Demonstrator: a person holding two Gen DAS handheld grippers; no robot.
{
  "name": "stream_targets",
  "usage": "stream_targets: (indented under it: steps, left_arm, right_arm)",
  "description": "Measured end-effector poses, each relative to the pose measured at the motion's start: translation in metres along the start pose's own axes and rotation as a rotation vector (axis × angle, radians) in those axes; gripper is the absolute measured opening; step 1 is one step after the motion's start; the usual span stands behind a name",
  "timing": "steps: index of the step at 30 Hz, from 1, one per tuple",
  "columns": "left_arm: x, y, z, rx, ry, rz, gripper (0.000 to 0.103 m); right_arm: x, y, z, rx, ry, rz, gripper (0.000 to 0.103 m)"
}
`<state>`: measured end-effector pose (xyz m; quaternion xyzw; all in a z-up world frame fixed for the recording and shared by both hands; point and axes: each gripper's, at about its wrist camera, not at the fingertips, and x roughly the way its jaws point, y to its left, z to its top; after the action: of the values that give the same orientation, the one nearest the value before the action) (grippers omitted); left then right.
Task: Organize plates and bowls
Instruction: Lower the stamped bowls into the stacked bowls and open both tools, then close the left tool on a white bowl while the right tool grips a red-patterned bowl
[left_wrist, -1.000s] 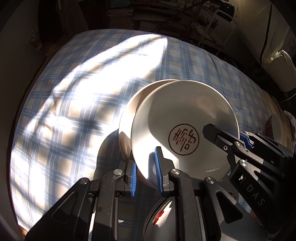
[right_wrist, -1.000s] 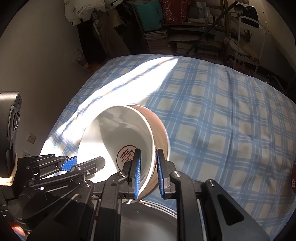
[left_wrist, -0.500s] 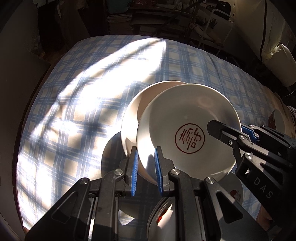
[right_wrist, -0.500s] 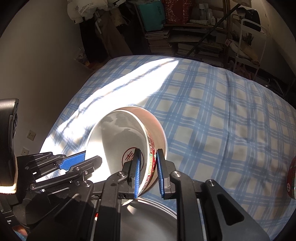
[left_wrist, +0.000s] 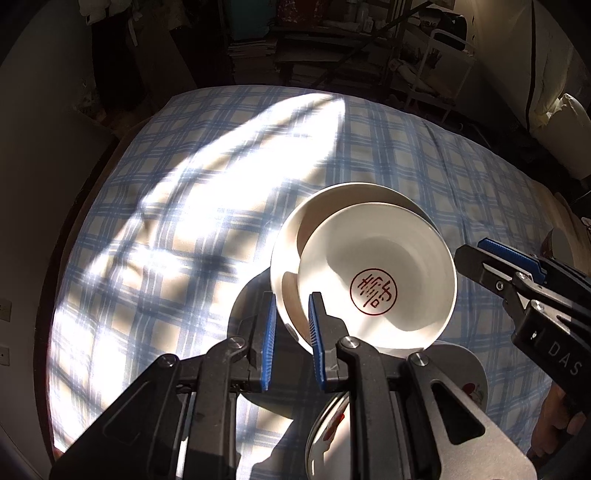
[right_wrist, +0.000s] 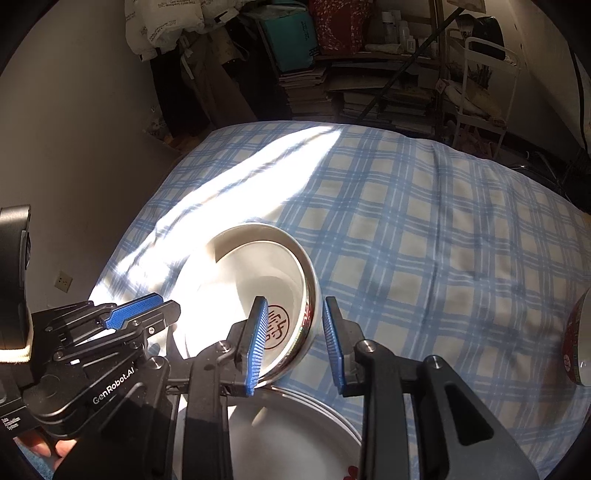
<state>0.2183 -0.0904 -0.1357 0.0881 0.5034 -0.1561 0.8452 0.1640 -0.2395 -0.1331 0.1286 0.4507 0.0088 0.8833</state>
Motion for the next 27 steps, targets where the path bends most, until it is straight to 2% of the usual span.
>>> stream_targets:
  steps: [1,3,5,7,8,9,11,13,15,18,21,27]
  left_arm:
    - [-0.002,-0.003,0.0,-0.002,-0.003,-0.005,0.018]
    - [-0.007,-0.013,0.0,0.013,-0.012,-0.013,0.019]
    - [-0.014,-0.027,-0.001,0.044,-0.023,-0.007,0.02]
    - [-0.02,-0.04,-0.002,0.065,-0.029,-0.013,0.026]
    - [-0.022,-0.045,-0.003,0.072,-0.029,-0.017,0.034]
    - [-0.025,-0.051,-0.003,0.078,-0.032,-0.018,0.046]
    - [-0.033,-0.063,-0.004,0.096,-0.06,-0.001,0.054]
    - [-0.041,-0.08,-0.004,0.147,-0.086,0.045,0.059]
    - [-0.048,-0.094,-0.003,0.18,-0.104,0.065,0.075]
    - [-0.057,-0.112,0.002,0.188,-0.128,0.043,0.08]
    - [-0.061,-0.134,0.008,0.187,-0.129,0.019,0.082]
    - [-0.062,-0.186,0.014,0.243,-0.151,0.026,0.082]
  right_arm:
    - [-0.005,-0.004,0.0,0.01,-0.003,-0.006,0.038]
    - [-0.015,-0.013,0.001,0.029,-0.017,-0.01,0.056]
    - [-0.027,-0.023,0.003,0.047,-0.029,-0.018,0.061]
    - [-0.039,-0.035,0.004,0.069,-0.041,-0.036,0.068]
    - [-0.046,-0.041,0.005,0.08,-0.049,-0.046,0.074]
    - [-0.052,-0.047,0.006,0.089,-0.059,-0.054,0.078]
    - [-0.067,-0.059,0.006,0.104,-0.084,-0.075,0.085]
    - [-0.082,-0.071,0.004,0.113,-0.11,-0.099,0.091]
    - [-0.095,-0.084,0.001,0.125,-0.13,-0.12,0.097]
    - [-0.111,-0.107,-0.007,0.146,-0.142,-0.157,0.102]
    - [-0.124,-0.132,-0.016,0.178,-0.152,-0.185,0.102]
    - [-0.141,-0.177,-0.035,0.22,-0.16,-0.235,0.102]
